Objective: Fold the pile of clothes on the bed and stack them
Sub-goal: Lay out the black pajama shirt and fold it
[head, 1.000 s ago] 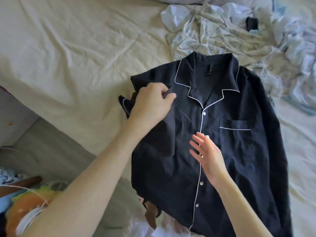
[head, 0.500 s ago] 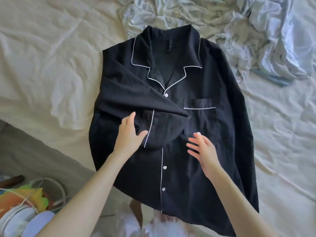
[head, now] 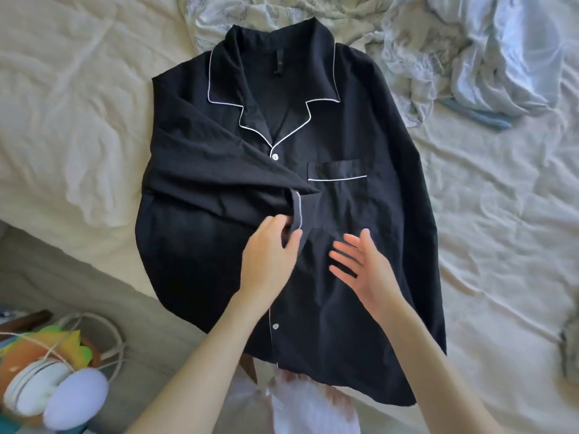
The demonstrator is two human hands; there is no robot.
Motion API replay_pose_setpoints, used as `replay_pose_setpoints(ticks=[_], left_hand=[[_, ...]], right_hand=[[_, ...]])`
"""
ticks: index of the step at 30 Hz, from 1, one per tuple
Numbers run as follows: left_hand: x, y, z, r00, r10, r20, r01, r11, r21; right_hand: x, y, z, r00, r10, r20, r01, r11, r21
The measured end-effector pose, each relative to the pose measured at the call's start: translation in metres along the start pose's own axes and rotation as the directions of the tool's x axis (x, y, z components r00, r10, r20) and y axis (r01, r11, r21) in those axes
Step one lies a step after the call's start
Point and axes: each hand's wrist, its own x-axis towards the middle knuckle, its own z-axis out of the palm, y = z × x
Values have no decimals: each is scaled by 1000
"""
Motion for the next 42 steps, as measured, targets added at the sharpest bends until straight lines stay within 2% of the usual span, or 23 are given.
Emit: replay_pose_setpoints(ticks=[2,4,5,6,7,9,10,12,14,16,18,20,22,24,26,28,31,33,34,36,39,40,42], left_hand=[[-12,16,17,973,97,211,-85,994,-65],[-21,25,35,871,143,470,-78,985,-156],[-26,27,44,819,155,553,-79,984,-159],[-31,26,51,793,157,588,-97,986,-132],[-35,21,56,798,155,582,-113,988,-108],[-40,8,58,847,127,516,-126,991,-37],[-43,0,58,861,115,496,-148,989,27],[-49,-16,55,843,94,530,-218,960,177],[-54,-26,54,796,52,604,-210,958,195],[-58,-24,56,777,49,627,-125,989,77],[-60,-17,60,816,72,574,-52,997,-50],[-60,-7,60,864,77,497,-2,989,-150],[-59,-3,57,903,68,425,25,977,-210],[-53,-5,49,927,-18,374,111,968,-227],[-45,-16,37,936,-158,315,238,943,-232],[-36,-32,19,917,-315,246,380,878,-291],[-21,-61,-20,814,-557,164,553,657,-512],[-7,-82,-48,744,-659,107,565,536,-627],[-1,-91,-61,727,-683,72,551,518,-654],[14,-110,-81,734,-678,-41,518,598,-611],[41,-134,-102,810,-538,-235,472,835,-283],[51,-143,-107,840,-480,-251,449,876,-175],[73,-158,-113,904,-387,-184,391,920,-15]], right_hand=[[-4,3,-20,1000,27,-13,-25,992,122],[-5,5,-37,998,47,-42,-38,980,193],[-5,5,-45,997,55,-63,-41,979,202],[-4,5,-49,995,63,-82,-47,980,192],[-2,6,-52,993,76,-94,-60,985,160],[5,8,-53,987,106,-118,-105,994,20],[9,9,-51,984,114,-134,-123,990,-63],[18,12,-44,981,111,-158,-137,976,-167],[25,12,-35,977,134,-167,-153,983,-106],[29,10,-33,966,147,-214,-143,989,35],[33,9,-40,942,55,-332,-44,998,42],[35,8,-54,894,-80,-440,35,993,-109],[33,5,-67,865,-135,-484,3,964,-265],[33,1,-76,863,-152,-482,-34,934,-356],[31,-4,-76,861,-232,-452,-14,878,-478],[28,-11,-66,837,-377,-396,20,744,-667],[25,-24,-36,793,-564,-231,85,478,-874],[29,-36,-6,793,-596,-129,125,366,-922],[32,-41,11,800,-596,-72,150,316,-937],[42,-51,48,813,-579,59,217,209,-954],[61,-65,106,804,-537,255,340,64,-938],[70,-69,127,797,-519,309,376,27,-926],[88,-78,170,791,-478,383,424,-25,-905]])
